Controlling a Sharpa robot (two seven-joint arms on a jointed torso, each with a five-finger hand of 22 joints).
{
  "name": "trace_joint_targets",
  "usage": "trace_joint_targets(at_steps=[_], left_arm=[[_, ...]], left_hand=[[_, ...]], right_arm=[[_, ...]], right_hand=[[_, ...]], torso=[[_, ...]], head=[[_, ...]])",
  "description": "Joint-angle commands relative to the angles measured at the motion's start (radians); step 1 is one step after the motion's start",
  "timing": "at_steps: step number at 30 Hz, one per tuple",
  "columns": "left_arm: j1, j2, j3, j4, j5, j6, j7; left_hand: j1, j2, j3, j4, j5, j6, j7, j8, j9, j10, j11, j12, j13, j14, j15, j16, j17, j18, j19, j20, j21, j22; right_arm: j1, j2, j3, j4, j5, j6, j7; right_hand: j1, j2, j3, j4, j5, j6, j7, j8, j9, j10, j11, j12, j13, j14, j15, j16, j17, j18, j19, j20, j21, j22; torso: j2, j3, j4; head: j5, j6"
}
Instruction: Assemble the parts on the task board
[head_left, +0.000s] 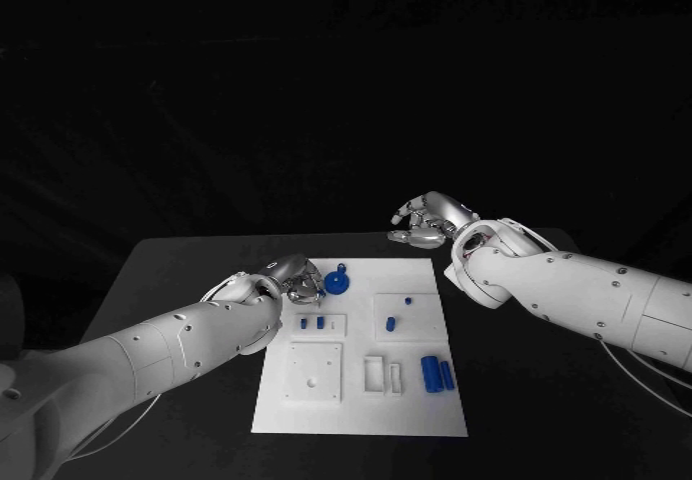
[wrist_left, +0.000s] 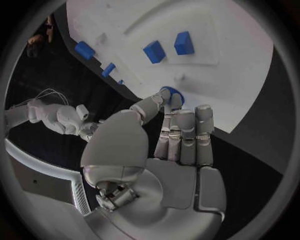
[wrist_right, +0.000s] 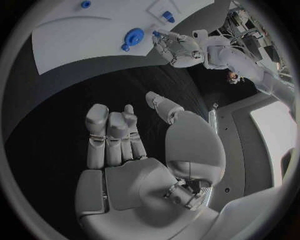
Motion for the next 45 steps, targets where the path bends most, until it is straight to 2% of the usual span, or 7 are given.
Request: trace_joint_targets(at_steps=[1, 12, 25, 45], left_arm=[[0.001, 0.002, -0.004, -0.004, -0.031, 0.049, -0.003], [-0.001, -0.002, -0.005, -0.012, -0.042, 0.054, -0.008], [-0.003, -0.014, -0.005, -0.002, -0.042, 0.055, -0.013], [-0.004, -0.019, -0.005, 0.004, -0.040, 0.080, -0.017]], left_hand=[[0.000, 0.007, 0.004, -0.002, 0.005, 0.008, 0.003, 0.004, 0.001, 0.008, 0.000, 0.003, 0.001, 0.008, -0.002, 0.003, -0.001, 0.047, 0.005, -0.028, 0.006, 0.014], [0.000, 0.008, 0.004, -0.003, 0.006, 0.008, 0.003, 0.005, 0.001, 0.009, 0.000, 0.002, 0.001, 0.008, -0.002, 0.002, -0.002, 0.046, 0.005, -0.029, 0.006, 0.014], [0.000, 0.009, 0.005, -0.004, 0.008, 0.009, 0.003, 0.005, 0.001, 0.011, -0.001, 0.002, 0.001, 0.008, -0.002, 0.002, -0.002, 0.045, 0.005, -0.029, 0.006, 0.015], [-0.001, 0.010, 0.005, -0.006, 0.011, 0.010, 0.002, 0.007, 0.000, 0.013, -0.001, 0.002, 0.002, 0.010, -0.003, 0.003, -0.002, 0.044, 0.005, -0.030, 0.006, 0.015]], right_arm=[[0.000, 0.000, 0.000, 0.001, -0.006, 0.013, 0.006], [0.000, 0.000, 0.000, 0.001, -0.006, 0.013, 0.006], [0.000, 0.000, 0.000, 0.000, -0.006, 0.014, 0.006], [0.000, -0.001, 0.000, -0.002, -0.006, 0.014, 0.007]], right_hand=[[0.008, 0.002, -0.005, 0.000, 0.006, -0.008, 0.014, 0.006, 0.001, 0.005, 0.000, 0.004, -0.001, 0.008, -0.002, -0.005, 0.001, 0.095, -0.001, -0.004, -0.005, 0.008], [0.008, 0.002, -0.005, 0.000, 0.006, -0.008, 0.014, 0.006, 0.001, 0.005, 0.000, 0.004, -0.001, 0.008, -0.002, -0.005, 0.001, 0.095, -0.001, -0.004, -0.005, 0.008], [0.008, 0.002, -0.005, 0.000, 0.006, -0.008, 0.014, 0.006, 0.001, 0.005, 0.000, 0.004, -0.002, 0.008, -0.002, -0.005, 0.001, 0.095, 0.000, -0.004, -0.006, 0.008], [0.009, 0.002, -0.005, 0.000, 0.006, -0.008, 0.014, 0.006, 0.001, 0.005, 0.000, 0.004, -0.002, 0.008, -0.002, -0.005, 0.001, 0.095, 0.000, -0.004, -0.006, 0.008]], torso=[[0.000, 0.0013, -0.0021], [0.000, 0.0019, -0.0037], [0.000, 0.0009, -0.0016], [0.000, 0.0019, -0.0024]], head=[[0.002, -0.001], [0.004, -0.004], [0.003, -0.005], [0.005, -0.006]])
